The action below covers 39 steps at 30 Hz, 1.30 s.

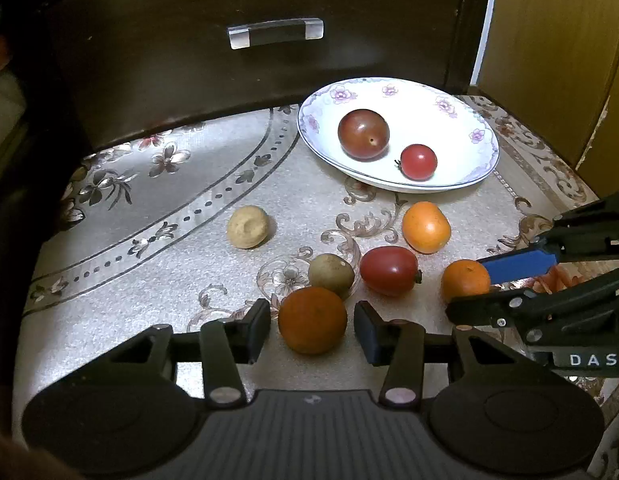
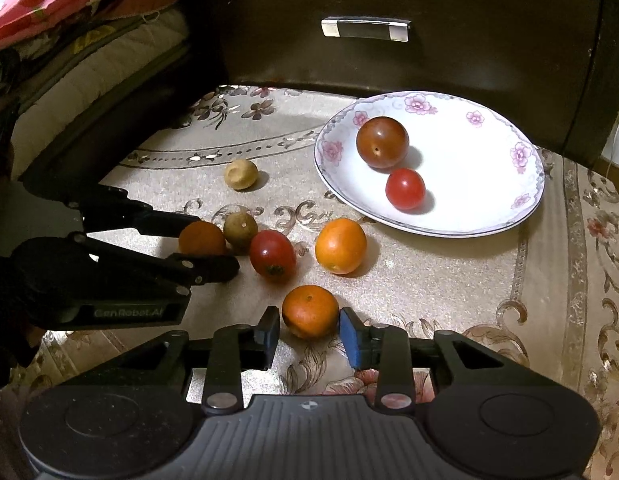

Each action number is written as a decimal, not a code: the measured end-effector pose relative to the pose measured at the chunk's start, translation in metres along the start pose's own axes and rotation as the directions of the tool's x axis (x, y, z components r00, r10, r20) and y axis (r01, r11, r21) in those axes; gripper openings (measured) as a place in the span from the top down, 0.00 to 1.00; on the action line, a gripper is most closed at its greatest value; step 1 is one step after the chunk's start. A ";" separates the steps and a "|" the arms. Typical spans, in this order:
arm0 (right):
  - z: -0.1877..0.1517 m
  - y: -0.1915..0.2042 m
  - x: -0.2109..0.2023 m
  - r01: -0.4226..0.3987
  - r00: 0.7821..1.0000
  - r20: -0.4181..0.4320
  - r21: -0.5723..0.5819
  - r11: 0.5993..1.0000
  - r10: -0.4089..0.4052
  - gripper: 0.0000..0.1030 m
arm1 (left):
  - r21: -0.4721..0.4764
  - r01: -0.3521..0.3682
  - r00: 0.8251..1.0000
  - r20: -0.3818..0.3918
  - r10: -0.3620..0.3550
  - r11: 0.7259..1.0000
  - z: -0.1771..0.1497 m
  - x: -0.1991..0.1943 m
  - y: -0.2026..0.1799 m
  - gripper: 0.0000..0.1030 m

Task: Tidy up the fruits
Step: 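Lift both held oranges and carry them toward the white bowl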

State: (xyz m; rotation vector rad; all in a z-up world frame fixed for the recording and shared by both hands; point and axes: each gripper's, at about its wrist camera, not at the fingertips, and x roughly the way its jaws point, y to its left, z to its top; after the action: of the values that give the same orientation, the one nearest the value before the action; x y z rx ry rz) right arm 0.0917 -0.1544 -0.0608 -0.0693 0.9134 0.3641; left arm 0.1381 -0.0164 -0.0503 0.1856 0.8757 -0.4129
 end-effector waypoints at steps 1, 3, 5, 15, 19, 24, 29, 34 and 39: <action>0.000 0.001 0.000 0.008 1.000 0.001 -0.004 1.000 -0.008 0.73 | -0.001 0.004 1.000 0.000 -0.004 1.000 0.000 0.000 0.000 0.53; -0.001 0.002 0.000 0.017 1.000 0.002 -0.011 1.000 -0.017 0.74 | -0.002 0.008 1.000 -0.002 -0.008 1.000 0.000 -0.001 -0.001 0.57; 0.000 0.002 0.000 0.020 1.000 0.001 -0.013 1.000 -0.020 0.74 | 0.000 0.014 1.000 -0.010 -0.014 1.000 0.000 -0.003 -0.001 0.59; -0.001 0.004 -0.002 0.004 1.000 -0.019 -0.014 1.000 -0.004 0.75 | 0.014 0.027 0.999 -0.017 -0.027 1.000 -0.001 -0.015 -0.007 0.60; -0.001 0.006 0.000 0.014 1.000 -0.013 -0.027 1.000 -0.014 0.74 | -0.001 0.021 0.999 -0.036 -0.021 1.000 -0.001 -0.006 -0.004 0.60; 0.001 0.006 0.002 0.011 1.000 -0.010 -0.019 1.000 -0.011 0.73 | 0.017 0.015 1.000 -0.017 -0.015 1.000 -0.004 -0.005 -0.005 0.57; 0.002 0.005 0.002 0.010 1.000 -0.010 -0.021 1.000 -0.010 0.72 | 0.010 0.015 1.000 -0.014 -0.014 1.000 -0.004 -0.005 -0.005 0.56; 0.002 0.005 0.002 0.011 1.000 -0.012 -0.022 1.000 -0.011 0.74 | 0.021 0.014 0.999 -0.036 -0.014 1.000 -0.001 -0.005 -0.007 0.60; 0.003 0.005 0.001 0.016 1.000 -0.017 -0.014 1.000 -0.016 0.75 | 0.038 0.024 0.998 -0.051 -0.022 0.999 0.000 -0.007 -0.012 0.61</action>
State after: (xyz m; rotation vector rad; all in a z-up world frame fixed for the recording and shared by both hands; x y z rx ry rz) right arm 0.0927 -0.1484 -0.0597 -0.0926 0.9264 0.3555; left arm 0.1291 -0.0258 -0.0444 0.2229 0.9210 -0.4483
